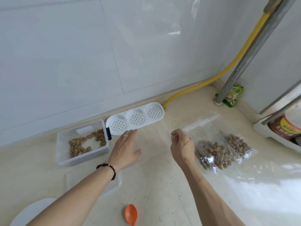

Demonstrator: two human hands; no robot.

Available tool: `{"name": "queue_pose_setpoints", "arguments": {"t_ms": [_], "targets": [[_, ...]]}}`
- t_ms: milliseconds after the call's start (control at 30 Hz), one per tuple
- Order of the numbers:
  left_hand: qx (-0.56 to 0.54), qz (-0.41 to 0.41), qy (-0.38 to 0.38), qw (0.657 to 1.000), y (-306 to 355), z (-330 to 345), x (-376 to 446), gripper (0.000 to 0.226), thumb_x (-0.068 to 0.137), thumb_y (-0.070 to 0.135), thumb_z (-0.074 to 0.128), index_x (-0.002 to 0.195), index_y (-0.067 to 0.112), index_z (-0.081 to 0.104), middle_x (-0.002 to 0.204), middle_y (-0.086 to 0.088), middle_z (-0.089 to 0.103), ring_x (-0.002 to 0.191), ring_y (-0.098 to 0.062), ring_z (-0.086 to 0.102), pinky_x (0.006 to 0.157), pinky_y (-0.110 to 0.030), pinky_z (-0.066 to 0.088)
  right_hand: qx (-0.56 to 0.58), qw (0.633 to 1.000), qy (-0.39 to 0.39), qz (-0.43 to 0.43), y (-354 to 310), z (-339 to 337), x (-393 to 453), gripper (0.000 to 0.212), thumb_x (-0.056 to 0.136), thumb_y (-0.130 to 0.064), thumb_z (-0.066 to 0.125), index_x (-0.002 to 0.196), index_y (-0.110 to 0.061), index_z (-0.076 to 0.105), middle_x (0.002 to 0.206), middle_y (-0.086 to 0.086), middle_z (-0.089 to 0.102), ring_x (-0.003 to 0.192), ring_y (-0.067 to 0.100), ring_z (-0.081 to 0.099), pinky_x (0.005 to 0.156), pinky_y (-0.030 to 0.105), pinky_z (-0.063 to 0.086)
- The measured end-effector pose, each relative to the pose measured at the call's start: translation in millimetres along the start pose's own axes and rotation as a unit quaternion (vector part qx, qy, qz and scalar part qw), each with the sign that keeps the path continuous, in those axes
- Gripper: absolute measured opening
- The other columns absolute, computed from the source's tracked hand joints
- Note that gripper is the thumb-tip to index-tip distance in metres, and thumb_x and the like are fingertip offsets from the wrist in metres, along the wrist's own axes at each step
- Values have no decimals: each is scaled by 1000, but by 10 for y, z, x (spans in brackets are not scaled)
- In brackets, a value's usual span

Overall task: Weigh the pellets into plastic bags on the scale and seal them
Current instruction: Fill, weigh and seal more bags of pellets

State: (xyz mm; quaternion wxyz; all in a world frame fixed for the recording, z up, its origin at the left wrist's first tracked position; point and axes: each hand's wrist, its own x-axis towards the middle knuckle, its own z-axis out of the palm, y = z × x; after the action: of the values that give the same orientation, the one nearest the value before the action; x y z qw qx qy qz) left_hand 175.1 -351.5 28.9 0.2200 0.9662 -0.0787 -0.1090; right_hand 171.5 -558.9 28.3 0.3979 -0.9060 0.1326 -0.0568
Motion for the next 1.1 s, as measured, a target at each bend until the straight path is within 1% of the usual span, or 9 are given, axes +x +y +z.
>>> {"name": "queue_pose_setpoints", "arguments": {"t_ms": [167, 233, 333, 433, 533, 667, 800, 967, 1100], "targets": [[-54, 22, 88, 994, 100, -309, -150, 67, 94, 33, 55, 150, 15, 23, 156, -8, 27, 147, -24, 12, 120, -46, 7, 95, 994, 21, -39, -225, -258, -270, 18, 95, -2, 45, 89, -14, 59, 72, 2, 61, 55, 13, 47, 50, 25, 36], [-64, 26, 115, 991, 59, -452, -279, 58, 95, 34, 53, 145, 16, 33, 150, -5, 38, 145, -23, 21, 120, -49, 4, 127, 991, 16, -31, -344, -334, -428, 20, 95, -2, 44, 89, -15, 58, 72, 4, 60, 54, 12, 44, 48, 22, 34], [-83, 54, 131, 986, -92, -653, -549, 37, 94, 34, 51, 126, 16, 54, 124, 1, 60, 121, -18, 51, 114, -47, 22, 161, 987, 2, -11, -580, -439, -714, 21, 98, -3, 42, 92, -14, 59, 77, 7, 62, 62, 15, 52, 52, 21, 42], [-136, 87, 121, 979, -271, -882, -885, 15, 94, 17, 56, 106, 17, 64, 96, 6, 65, 92, -13, 60, 92, -33, 45, 203, 979, 0, 9, -846, -438, -1068, 20, 99, -4, 43, 96, -10, 62, 78, 9, 63, 65, 14, 54, 57, 23, 47], [-139, 100, 96, 981, -510, -1122, -1266, 17, 95, 12, 53, 104, 18, 67, 92, 10, 62, 83, -6, 57, 71, -12, 41, 229, 973, -19, 33, -1106, -307, -1455, 19, 93, 0, 47, 95, -6, 65, 71, 7, 62, 61, 14, 52, 58, 25, 44], [-121, 102, 47, 986, -1020, -1376, -1721, 16, 95, 14, 55, 99, 18, 69, 86, 7, 63, 71, -6, 56, 73, -27, 47, 253, 966, -4, 45, -1420, 40, -1949, 17, 95, -12, 52, 91, -3, 65, 65, 4, 62, 59, 15, 55, 54, 24, 44], [-117, 60, 41, 991, -1602, -1465, -2038, 10, 88, 15, 64, 92, 23, 69, 79, 7, 63, 72, -9, 58, 71, -25, 47, 200, 977, -45, 53, -1540, 558, -2396, 14, 89, -8, 60, 77, -9, 67, 63, 2, 67, 55, 12, 55, 53, 24, 45], [-97, -2, 76, 992, -2169, -1411, -2214, 10, 82, 17, 69, 85, 26, 66, 71, 16, 63, 72, -5, 60, 67, -25, 48, 193, 948, -199, 154, -1545, 1051, -2804, 7, 88, -7, 62, 86, -4, 68, 71, 5, 71, 58, 12, 58, 56, 23, 47], [-65, 9, 108, 992, -2384, -1276, -2189, 7, 83, 18, 67, 89, 22, 68, 79, 13, 66, 84, -12, 59, 73, -27, 45, 189, 937, -217, 197, -1556, 1337, -2931, 3, 87, -5, 65, 90, -4, 65, 74, 10, 74, 59, 15, 61, 57, 26, 49]]}}
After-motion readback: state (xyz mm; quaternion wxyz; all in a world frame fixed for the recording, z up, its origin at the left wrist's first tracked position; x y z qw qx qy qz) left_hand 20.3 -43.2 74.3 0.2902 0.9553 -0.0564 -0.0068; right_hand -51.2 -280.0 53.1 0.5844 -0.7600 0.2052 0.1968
